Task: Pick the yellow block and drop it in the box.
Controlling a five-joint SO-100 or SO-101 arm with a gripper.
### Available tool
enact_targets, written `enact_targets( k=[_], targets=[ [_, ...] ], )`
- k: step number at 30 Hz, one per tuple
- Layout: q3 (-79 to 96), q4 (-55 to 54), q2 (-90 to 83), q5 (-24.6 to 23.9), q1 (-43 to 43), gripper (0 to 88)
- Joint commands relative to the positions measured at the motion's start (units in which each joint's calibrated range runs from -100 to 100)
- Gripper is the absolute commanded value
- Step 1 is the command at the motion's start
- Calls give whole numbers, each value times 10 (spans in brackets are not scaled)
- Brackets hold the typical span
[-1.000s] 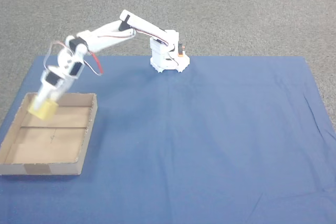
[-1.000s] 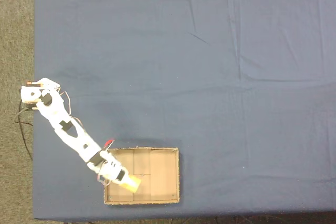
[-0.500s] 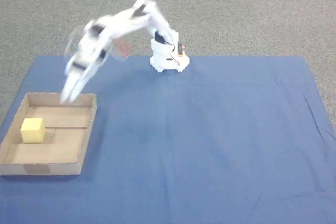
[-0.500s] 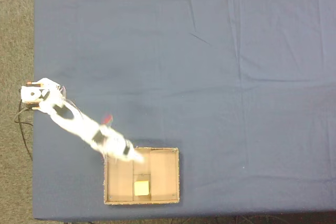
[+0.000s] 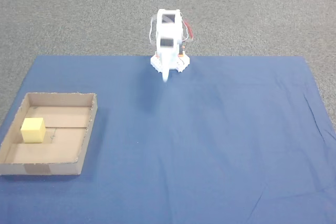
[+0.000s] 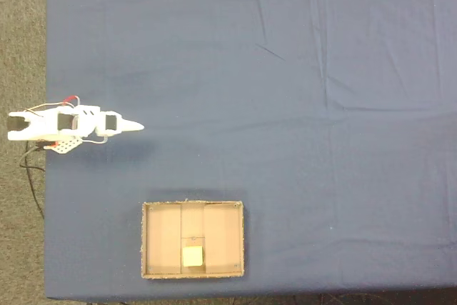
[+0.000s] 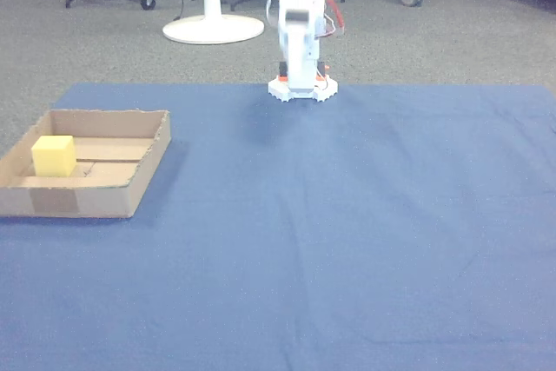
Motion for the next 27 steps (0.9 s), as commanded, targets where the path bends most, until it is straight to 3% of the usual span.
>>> enact_targets(
  k=[1,7,11,14,15,18,20,27],
  targets=[
    [87,-49,-11,18,-27,2],
    [87,55,-12,63,-58,2],
    [87,141,-11,187,-33,3],
    [87,137,-11,184,-6,5],
    [87,118,-11,159,-10,3],
    [87,32,-11,10,-33,3],
    [87,49,-11,-42,-40,2],
    [87,50,-11,-67,-22,2]
  ],
)
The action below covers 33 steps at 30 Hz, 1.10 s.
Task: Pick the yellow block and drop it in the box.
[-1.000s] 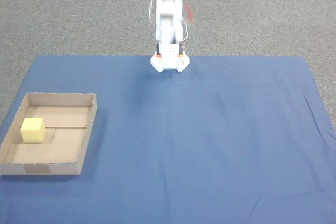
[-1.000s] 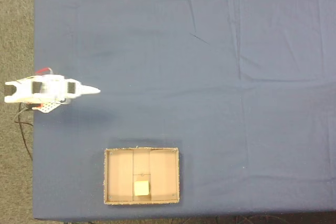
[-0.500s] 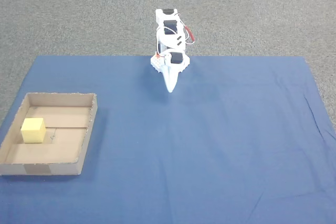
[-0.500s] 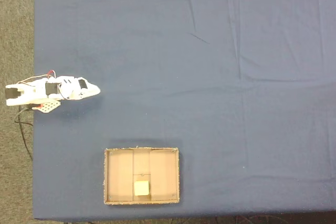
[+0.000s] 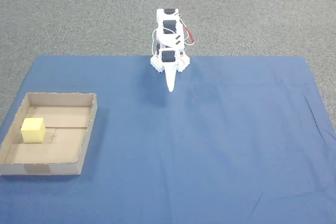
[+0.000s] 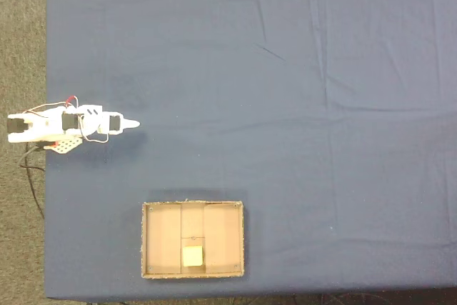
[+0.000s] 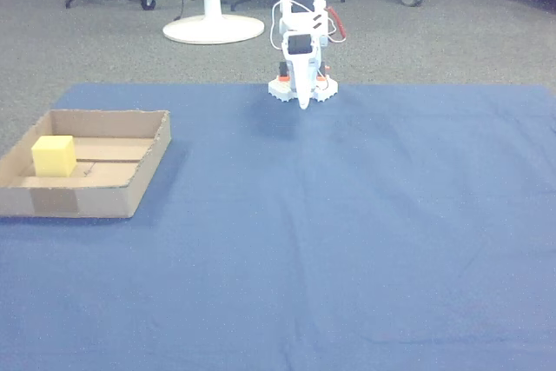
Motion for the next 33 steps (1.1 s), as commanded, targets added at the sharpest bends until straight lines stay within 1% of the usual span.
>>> enact_targets(
  k=[1,12,16,17,18,19,20,21,22,23,24,25,26,27,28,29,30,32,33],
  targets=[
    [9,-4,-1,-7,11,2],
    [9,-2,-2,-16,22,2],
    [9,7,-2,-44,53,2],
    [9,15,-2,-63,66,2],
    [9,39,-2,-105,83,2],
    [9,100,-2,-186,101,4],
    [9,219,-2,-295,120,13],
    [10,271,-1,-355,90,12],
    [10,278,-2,-384,24,36],
    [10,264,-2,-383,13,49],
    [5,231,-2,-353,13,35],
    [5,185,-1,-287,10,32],
    [6,123,-1,-215,16,2],
    [9,82,-2,-196,31,2],
    [9,76,-2,-172,32,2],
    [3,66,-2,-135,28,16],
    [7,30,-2,-93,22,2],
    [7,18,-2,-61,16,2],
    [6,7,-1,-33,3,2]
  ],
)
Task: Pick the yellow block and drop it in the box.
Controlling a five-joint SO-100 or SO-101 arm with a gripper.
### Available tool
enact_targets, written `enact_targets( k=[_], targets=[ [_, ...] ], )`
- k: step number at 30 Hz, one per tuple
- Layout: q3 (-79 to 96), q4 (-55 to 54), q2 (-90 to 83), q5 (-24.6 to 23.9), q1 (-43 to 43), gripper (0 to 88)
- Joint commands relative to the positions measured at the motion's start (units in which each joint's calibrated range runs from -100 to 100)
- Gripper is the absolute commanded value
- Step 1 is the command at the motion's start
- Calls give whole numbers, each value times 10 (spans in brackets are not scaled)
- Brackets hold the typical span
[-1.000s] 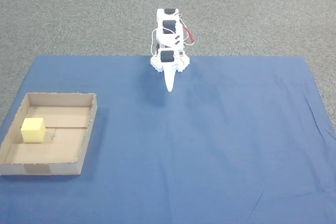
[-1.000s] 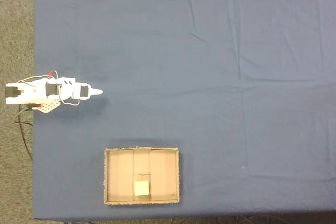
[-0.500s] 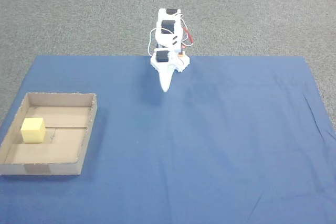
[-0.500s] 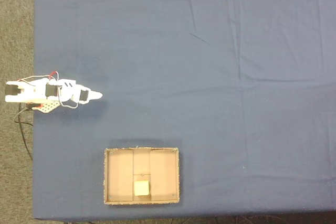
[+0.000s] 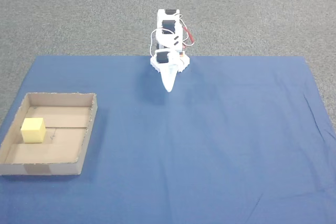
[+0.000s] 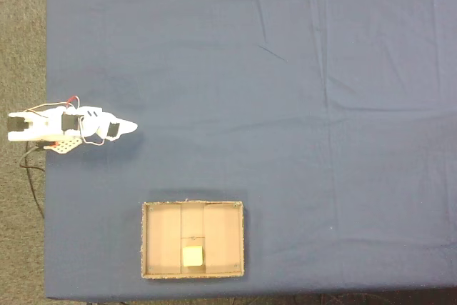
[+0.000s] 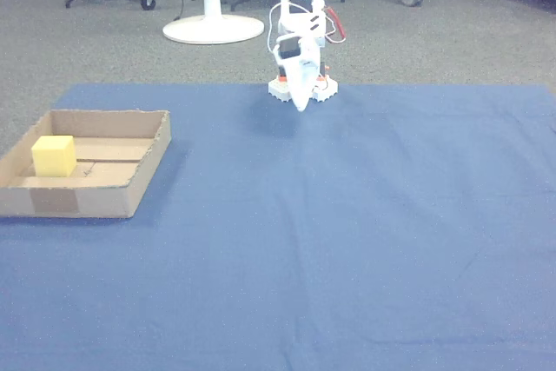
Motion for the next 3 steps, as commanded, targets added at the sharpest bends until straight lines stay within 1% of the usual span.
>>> enact_targets(
  k=[1,2,3],
  targets=[
    [8,-47,4,109,-34,2],
    [8,-47,4,174,-46,2],
    [8,-42,4,189,-47,2]
  ],
)
